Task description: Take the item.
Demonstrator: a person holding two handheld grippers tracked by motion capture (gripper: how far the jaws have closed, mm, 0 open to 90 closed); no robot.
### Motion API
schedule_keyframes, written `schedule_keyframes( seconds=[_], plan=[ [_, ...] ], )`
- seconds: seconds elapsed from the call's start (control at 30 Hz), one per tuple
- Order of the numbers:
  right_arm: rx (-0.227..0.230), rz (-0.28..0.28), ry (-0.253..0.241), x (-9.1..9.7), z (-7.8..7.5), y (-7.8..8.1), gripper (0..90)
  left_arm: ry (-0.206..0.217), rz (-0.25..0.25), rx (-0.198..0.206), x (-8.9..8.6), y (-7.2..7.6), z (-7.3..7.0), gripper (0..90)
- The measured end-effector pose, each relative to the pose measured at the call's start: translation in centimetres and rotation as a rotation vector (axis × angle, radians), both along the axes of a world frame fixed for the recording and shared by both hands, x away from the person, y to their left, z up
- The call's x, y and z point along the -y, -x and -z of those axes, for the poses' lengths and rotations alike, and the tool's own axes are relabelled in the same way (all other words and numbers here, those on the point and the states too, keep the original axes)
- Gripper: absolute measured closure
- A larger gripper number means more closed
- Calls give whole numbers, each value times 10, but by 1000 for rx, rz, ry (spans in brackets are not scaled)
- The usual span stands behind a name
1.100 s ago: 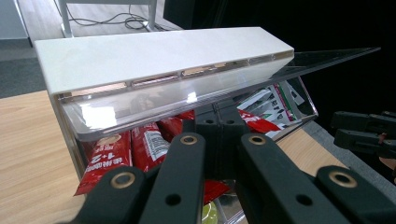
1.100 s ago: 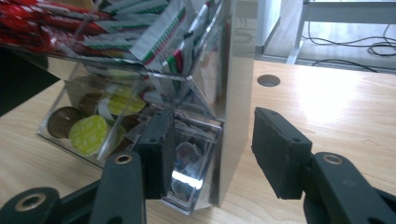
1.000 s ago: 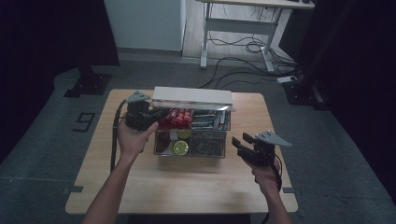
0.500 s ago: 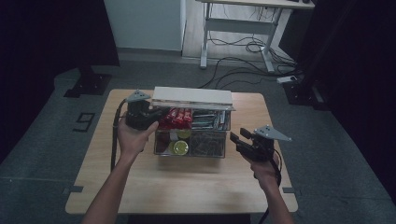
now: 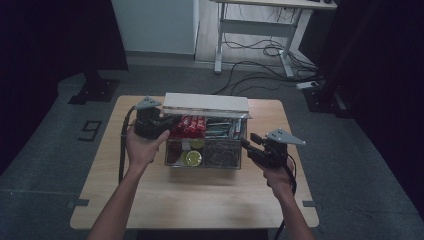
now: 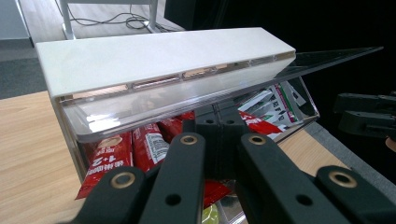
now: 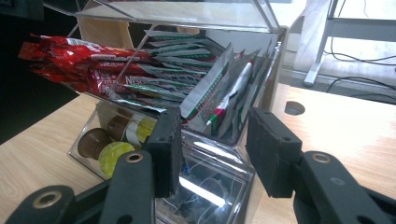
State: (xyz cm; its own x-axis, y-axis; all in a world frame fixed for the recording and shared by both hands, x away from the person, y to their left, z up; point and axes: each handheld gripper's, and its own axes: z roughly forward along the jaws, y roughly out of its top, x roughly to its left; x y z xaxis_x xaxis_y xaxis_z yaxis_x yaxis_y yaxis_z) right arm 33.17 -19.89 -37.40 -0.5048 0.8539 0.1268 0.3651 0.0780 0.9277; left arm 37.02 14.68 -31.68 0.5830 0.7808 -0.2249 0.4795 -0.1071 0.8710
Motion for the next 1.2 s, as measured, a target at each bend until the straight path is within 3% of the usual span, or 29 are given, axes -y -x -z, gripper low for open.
schedule_keyframes(
  seconds=[0.53, 1.2],
  plan=[
    [-17, -42, 6, -20, -4, -16, 584, 3, 7, -4, 0, -1, 0, 900],
    [6, 1, 29, -34, -8, -29, 634, 9, 11, -1, -1, -1, -1, 900]
  ],
)
